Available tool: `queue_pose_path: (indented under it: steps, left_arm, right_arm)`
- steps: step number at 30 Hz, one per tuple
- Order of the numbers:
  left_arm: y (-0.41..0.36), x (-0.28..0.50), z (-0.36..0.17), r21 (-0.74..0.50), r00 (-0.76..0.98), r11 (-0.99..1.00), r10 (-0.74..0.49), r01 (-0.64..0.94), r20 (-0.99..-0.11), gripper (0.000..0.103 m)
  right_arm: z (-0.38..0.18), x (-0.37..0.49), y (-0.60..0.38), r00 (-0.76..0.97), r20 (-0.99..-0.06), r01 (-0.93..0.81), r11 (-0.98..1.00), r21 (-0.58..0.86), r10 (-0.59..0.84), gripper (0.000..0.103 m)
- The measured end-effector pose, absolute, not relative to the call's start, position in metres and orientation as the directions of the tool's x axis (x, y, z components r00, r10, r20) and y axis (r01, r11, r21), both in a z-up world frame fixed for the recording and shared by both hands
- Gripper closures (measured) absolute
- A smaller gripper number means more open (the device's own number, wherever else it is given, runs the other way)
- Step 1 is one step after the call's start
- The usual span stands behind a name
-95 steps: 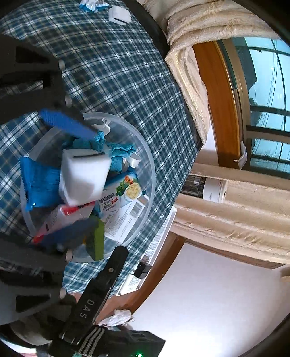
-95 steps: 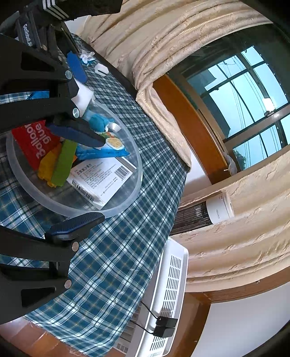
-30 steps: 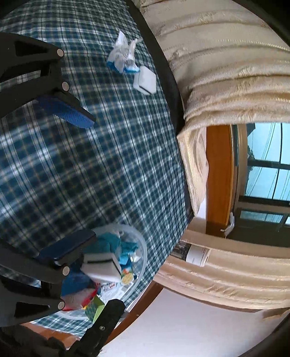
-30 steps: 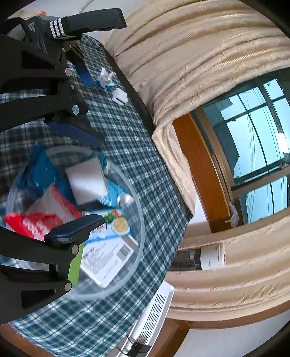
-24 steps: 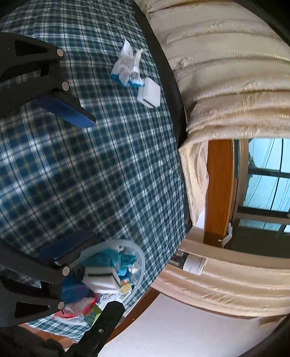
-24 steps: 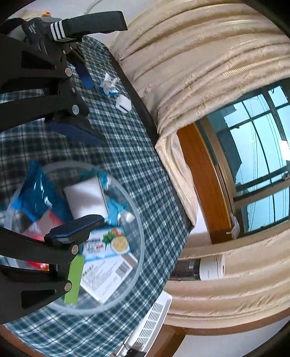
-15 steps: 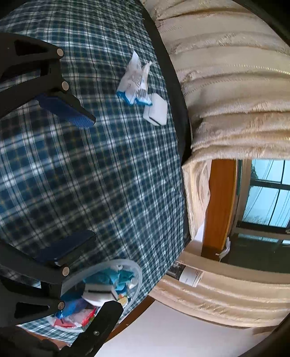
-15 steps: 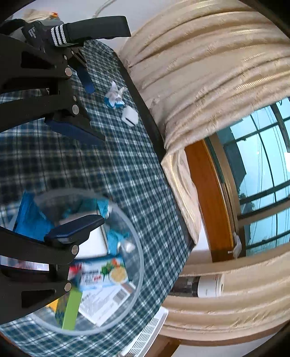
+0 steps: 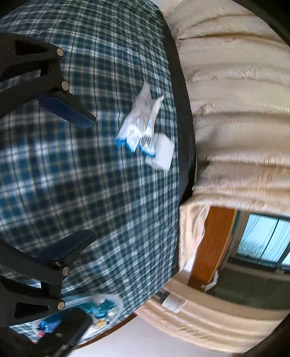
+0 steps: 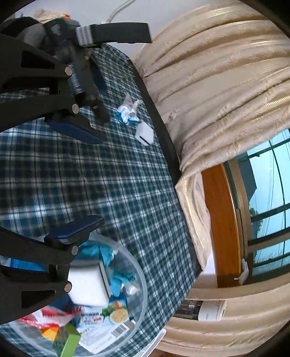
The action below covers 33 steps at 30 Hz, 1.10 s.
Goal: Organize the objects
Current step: 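Move both open grippers from the bowl toward the white wrapper packet, then grasp the white wrapper packet with the left gripper and lift it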
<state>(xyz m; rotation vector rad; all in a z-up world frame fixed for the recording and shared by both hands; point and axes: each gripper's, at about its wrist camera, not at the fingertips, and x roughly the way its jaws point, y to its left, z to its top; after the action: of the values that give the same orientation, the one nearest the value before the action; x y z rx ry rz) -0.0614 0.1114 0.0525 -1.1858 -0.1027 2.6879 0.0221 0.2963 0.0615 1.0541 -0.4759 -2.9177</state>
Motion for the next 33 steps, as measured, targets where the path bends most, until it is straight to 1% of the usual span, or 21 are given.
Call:
queue_pose_path:
  steps: [9, 16, 24, 33]
  left_arm:
    - [0.071, -0.097, 0.047, -0.208, -0.620, -0.978, 0.166, -0.005, -0.767, 0.007]
    - [0.048, -0.122, 0.043, -0.259, -0.598, -0.961, 0.150, 0.100, -0.788, 0.007]
    - [0.039, -0.148, 0.045, -0.295, -0.600, -0.939, 0.137, 0.174, -0.788, 0.007]
    - [0.039, -0.173, 0.027, -0.304, -0.572, -0.917, 0.107, 0.260, -0.813, 0.007]
  right_arm:
    - [0.043, 0.011, 0.275, -0.739, -0.655, -0.044, -0.957, 0.285, -0.161, 0.035]
    - [0.032, 0.006, 0.264, -0.728, -0.661, -0.010, -0.961, 0.275, -0.182, 0.035]
    - [0.019, -0.003, 0.265, -0.713, -0.672, -0.008, -0.957, 0.291, -0.198, 0.035]
    - [0.008, -0.008, 0.263, -0.701, -0.682, 0.000, -0.956, 0.293, -0.209, 0.035]
